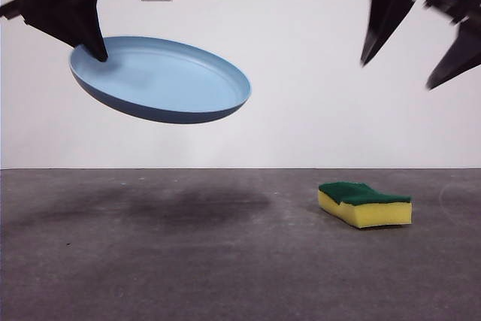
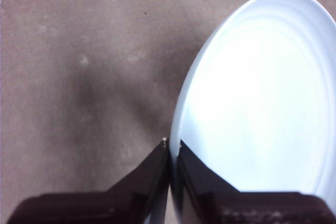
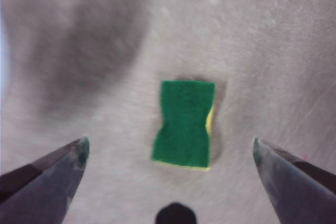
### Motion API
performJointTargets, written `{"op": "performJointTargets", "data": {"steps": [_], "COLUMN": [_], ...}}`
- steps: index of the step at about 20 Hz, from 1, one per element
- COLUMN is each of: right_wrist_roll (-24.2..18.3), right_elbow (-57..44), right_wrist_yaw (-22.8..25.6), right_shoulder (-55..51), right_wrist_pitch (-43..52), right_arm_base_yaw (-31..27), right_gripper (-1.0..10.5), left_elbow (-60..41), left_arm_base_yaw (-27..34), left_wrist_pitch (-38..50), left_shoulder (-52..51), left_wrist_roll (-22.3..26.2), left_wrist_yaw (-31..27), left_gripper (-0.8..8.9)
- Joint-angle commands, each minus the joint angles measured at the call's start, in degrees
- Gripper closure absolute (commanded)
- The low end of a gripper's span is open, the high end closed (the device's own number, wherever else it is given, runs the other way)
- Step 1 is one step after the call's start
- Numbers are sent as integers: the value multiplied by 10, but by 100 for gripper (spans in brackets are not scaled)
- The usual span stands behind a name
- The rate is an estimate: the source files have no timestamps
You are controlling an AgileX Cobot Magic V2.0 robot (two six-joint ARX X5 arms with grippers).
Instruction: Pick up the plate,pick up the cloth,clean the plate with the cloth
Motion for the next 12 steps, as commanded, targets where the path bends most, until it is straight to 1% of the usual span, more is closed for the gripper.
{"op": "performJointTargets", "data": {"steps": [1, 3, 5, 7, 10, 12], "right_wrist_roll": [-30, -34, -36, -41, -41, -43], "right_elbow": [36, 59, 70, 71, 71, 71], "right_wrist_yaw": [9, 12, 39, 39, 81, 78], "right_shoulder": [64, 118, 167, 211, 257, 279], "right_wrist_pitch": [-2, -2, -2, -1, 3, 7], "right_arm_base_yaw": [17, 26, 38, 47, 58, 59], "right_gripper": [420, 433, 475, 475, 474, 474], "left_elbow": [-2, -2, -2, -2, -2, -2], "left_arm_base_yaw": [-1, -1, -1, -1, -1, -1], "left_wrist_pitch": [-14, -31, -42, -44, -44, -44], "left_shoulder": [-6, -7, -7, -7, -7, -7], "left_wrist_roll": [7, 10, 11, 11, 13, 15], "left_wrist_yaw": [0, 0, 0, 0, 1, 1], "left_gripper": [821, 820, 820, 820, 821, 821]}}
